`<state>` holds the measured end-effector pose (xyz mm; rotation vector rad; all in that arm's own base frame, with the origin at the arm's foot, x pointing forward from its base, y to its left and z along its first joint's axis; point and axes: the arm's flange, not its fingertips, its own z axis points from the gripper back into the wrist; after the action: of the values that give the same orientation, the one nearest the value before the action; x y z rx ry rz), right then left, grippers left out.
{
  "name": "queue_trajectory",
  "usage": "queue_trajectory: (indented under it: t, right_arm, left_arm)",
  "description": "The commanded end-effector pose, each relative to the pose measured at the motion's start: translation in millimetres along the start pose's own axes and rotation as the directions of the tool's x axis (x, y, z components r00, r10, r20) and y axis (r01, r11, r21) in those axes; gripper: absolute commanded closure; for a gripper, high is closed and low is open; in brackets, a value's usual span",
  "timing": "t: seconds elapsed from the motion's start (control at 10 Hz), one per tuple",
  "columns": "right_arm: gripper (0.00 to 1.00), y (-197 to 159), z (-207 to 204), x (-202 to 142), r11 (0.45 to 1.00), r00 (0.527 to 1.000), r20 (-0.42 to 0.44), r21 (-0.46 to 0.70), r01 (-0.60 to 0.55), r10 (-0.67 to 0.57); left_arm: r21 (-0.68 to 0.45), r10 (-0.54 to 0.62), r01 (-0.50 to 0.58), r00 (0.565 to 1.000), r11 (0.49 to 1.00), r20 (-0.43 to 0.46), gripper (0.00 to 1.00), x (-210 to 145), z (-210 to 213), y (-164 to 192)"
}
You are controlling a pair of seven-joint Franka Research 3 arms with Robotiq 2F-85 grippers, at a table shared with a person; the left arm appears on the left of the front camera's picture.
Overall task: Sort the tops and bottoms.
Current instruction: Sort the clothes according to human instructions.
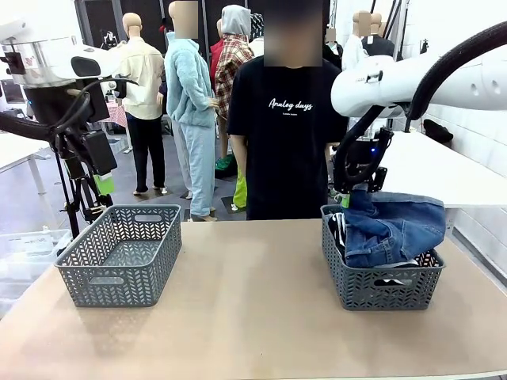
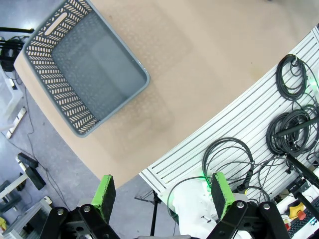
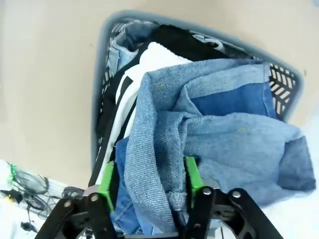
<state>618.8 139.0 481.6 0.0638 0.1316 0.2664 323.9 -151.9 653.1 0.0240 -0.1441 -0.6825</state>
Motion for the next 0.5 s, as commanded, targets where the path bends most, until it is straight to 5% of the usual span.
queue_trajectory:
  t: [0.0,0.4]
  right_arm:
    - [0.0,-0.5,-3.0,-11.3,0.999,0.999,0.026,-0.021,0.044,-0.043]
    - [0.0,-0.3,19.9,-25.1,0.991,0.989,0.108,-0.072,0.11,-0.102]
  left_arm:
    - [-0.009,-0.019,0.019,1.0,1.0,0.007,0.0,-1.2,1.6,1.2]
    - [-0.009,-0.019,0.019,1.0,1.0,0.007,0.0,-1.2,1.6,1.2]
